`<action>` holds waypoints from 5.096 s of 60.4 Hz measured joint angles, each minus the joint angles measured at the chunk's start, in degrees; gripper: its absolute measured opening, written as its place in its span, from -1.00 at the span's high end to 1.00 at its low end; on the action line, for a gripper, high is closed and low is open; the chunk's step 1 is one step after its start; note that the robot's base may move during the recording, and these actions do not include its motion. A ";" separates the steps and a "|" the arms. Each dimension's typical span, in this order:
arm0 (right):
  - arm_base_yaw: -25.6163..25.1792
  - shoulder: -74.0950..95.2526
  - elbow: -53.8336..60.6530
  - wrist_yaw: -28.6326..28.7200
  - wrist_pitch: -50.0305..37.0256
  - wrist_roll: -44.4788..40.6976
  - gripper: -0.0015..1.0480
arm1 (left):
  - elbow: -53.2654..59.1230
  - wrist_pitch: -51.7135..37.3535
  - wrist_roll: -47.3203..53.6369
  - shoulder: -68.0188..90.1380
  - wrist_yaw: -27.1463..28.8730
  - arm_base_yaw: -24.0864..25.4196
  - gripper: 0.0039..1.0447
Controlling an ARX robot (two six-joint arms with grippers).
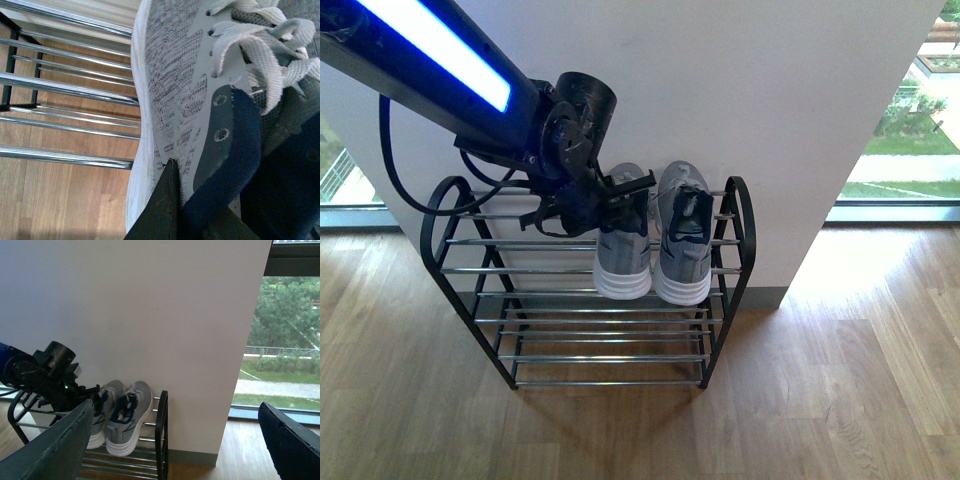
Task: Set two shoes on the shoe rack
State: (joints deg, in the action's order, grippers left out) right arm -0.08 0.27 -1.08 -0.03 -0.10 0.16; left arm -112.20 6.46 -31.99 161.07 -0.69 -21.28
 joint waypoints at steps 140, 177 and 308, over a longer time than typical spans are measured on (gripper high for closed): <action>0.00 0.00 0.00 0.02 0.00 0.00 -0.82 | 101.07 -37.31 28.87 -119.12 0.70 20.96 0.11; 0.00 0.00 0.00 0.02 0.00 0.00 -0.82 | 108.76 -30.75 31.36 -133.07 0.68 21.14 0.98; 0.02 0.00 0.00 -0.17 0.02 0.00 -0.82 | 111.38 -6.45 31.54 -160.17 0.61 21.18 -0.83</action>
State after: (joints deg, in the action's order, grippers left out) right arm -0.05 0.27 -1.08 -0.21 -0.08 0.16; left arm -0.82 0.01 -0.45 0.91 -0.08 -0.10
